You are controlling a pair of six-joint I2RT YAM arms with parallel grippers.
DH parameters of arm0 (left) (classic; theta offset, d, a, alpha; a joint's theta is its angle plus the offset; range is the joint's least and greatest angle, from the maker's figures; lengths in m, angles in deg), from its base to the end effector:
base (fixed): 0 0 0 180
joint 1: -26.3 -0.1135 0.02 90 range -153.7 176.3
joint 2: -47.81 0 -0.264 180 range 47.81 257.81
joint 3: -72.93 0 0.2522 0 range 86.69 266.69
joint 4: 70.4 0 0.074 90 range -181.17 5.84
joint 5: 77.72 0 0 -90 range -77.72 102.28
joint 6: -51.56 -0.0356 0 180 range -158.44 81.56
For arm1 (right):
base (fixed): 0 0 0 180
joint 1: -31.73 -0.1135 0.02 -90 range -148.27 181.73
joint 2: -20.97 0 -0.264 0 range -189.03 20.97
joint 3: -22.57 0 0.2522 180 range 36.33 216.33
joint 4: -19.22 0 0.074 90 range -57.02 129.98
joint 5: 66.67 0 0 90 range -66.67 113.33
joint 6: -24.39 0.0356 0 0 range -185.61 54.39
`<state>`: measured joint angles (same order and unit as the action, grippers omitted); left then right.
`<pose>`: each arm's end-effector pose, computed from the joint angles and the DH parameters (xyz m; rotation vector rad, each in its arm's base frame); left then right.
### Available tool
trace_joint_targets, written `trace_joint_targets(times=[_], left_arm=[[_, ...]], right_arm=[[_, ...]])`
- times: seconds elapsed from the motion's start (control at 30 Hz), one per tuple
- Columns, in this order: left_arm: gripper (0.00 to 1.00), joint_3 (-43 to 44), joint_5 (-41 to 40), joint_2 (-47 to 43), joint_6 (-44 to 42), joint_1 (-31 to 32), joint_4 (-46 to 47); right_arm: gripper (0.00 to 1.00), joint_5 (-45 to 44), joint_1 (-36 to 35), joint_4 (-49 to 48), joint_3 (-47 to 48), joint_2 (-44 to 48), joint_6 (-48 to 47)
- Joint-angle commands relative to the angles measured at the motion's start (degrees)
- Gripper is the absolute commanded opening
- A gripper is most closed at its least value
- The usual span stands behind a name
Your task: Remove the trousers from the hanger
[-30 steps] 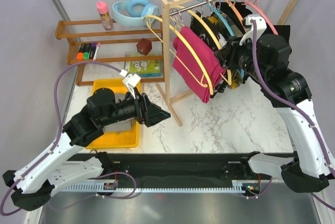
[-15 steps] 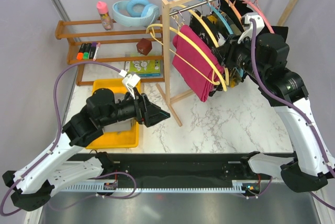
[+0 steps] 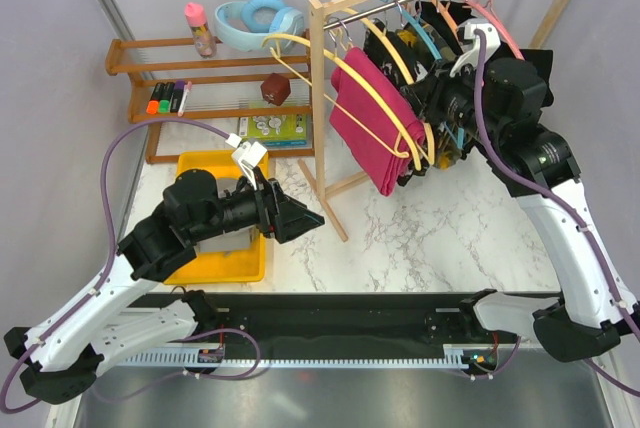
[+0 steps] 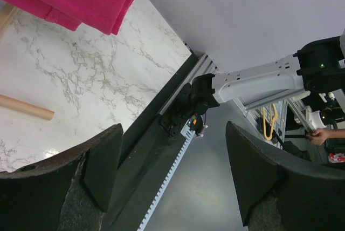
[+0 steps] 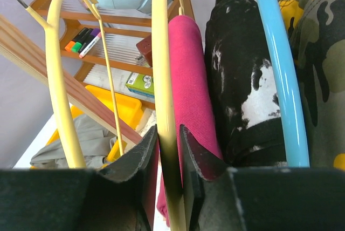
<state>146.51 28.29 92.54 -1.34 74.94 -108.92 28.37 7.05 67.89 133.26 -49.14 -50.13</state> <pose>0.0984 -0.1266 0.4028 0.4194 1.8856 -1.2992 0.2078 0.0989 0.5104 -0.2066 1.7355 0.5926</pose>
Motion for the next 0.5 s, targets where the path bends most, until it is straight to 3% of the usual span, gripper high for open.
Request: trace_joint_targets(times=[0.0, 0.13, 0.27, 0.47], left_arm=[[0.83, 0.83, -0.63, -0.17, 1.31, 0.31, 1.46], [0.83, 1.1, -0.54, -0.26, 1.22, 0.31, 1.46], [0.83, 1.62, -0.28, -0.26, 1.31, 0.31, 1.37], [0.83, 2.06, -0.19, -0.26, 1.04, 0.31, 1.29]], right_arm=[[0.28, 1.73, 0.25, -4.07, 0.02, -0.56, 1.04], [0.18, 1.99, 0.34, -4.42, -0.07, -0.73, 1.48], [0.0, 1.99, 0.52, -5.65, -0.07, -0.12, 2.62], [0.0, 3.92, 0.43, -5.56, 2.65, -0.38, 3.94]])
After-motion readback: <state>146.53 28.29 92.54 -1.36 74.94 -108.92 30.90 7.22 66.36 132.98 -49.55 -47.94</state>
